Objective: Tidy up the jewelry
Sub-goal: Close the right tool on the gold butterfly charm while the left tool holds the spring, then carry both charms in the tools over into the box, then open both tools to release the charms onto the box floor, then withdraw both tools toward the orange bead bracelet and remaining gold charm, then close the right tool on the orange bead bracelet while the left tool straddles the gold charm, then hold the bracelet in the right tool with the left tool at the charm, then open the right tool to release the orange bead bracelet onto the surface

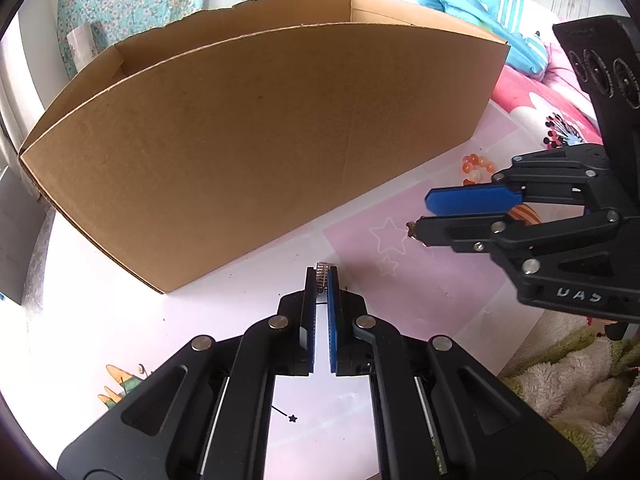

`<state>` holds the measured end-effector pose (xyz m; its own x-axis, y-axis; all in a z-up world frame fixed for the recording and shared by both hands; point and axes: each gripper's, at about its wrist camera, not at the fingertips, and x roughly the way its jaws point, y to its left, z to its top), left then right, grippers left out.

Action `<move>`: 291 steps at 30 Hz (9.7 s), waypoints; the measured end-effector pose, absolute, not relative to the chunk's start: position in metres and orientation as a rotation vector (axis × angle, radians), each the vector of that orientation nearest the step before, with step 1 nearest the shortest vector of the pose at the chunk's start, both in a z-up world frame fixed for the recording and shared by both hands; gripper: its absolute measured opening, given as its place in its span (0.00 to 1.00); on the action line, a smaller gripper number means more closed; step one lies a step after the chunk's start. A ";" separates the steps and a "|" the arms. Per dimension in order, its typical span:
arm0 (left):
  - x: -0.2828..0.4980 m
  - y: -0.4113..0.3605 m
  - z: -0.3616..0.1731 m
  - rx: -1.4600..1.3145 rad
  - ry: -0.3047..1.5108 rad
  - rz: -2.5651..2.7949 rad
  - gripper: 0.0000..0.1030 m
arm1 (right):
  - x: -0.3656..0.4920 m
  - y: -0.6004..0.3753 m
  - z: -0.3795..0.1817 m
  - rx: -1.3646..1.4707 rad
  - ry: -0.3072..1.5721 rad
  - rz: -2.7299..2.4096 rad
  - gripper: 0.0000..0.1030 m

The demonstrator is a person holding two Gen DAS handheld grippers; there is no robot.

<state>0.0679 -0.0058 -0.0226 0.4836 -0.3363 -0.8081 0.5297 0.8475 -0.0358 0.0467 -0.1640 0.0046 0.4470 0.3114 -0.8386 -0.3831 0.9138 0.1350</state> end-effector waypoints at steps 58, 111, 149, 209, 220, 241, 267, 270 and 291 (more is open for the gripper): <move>0.033 0.002 0.096 0.176 0.663 -0.694 0.04 | 0.027 -0.200 0.115 -0.080 0.777 0.472 0.09; 0.177 -0.022 0.134 0.203 0.977 -0.714 0.28 | 0.205 -0.227 0.177 -0.180 1.033 0.515 0.33; 0.057 -0.079 -0.029 0.297 0.893 -0.582 0.16 | 0.018 -0.258 0.028 0.238 0.898 0.168 0.33; 0.062 -0.050 -0.026 0.182 0.943 -0.518 0.15 | 0.039 -0.227 -0.002 0.046 1.091 0.132 0.10; 0.062 -0.051 -0.025 0.179 0.955 -0.511 0.15 | 0.041 -0.232 -0.004 0.068 1.094 0.128 0.10; 0.064 -0.050 -0.025 0.175 0.963 -0.508 0.15 | 0.044 -0.237 -0.004 0.076 1.094 0.130 0.10; 0.065 -0.046 -0.025 0.150 0.971 -0.512 0.15 | 0.045 -0.237 -0.003 0.074 1.095 0.130 0.10; 0.065 -0.046 -0.026 0.149 0.970 -0.512 0.15 | 0.045 -0.237 -0.003 0.074 1.095 0.129 0.10; 0.050 -0.049 -0.033 0.241 0.909 -0.529 0.77 | 0.043 -0.230 -0.002 0.121 1.081 0.135 0.33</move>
<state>0.0501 -0.0492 -0.0326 0.4985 -0.3331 -0.8004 0.5315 0.8468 -0.0214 0.0426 -0.2300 -0.0023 0.4635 0.1686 -0.8699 -0.0503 0.9852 0.1641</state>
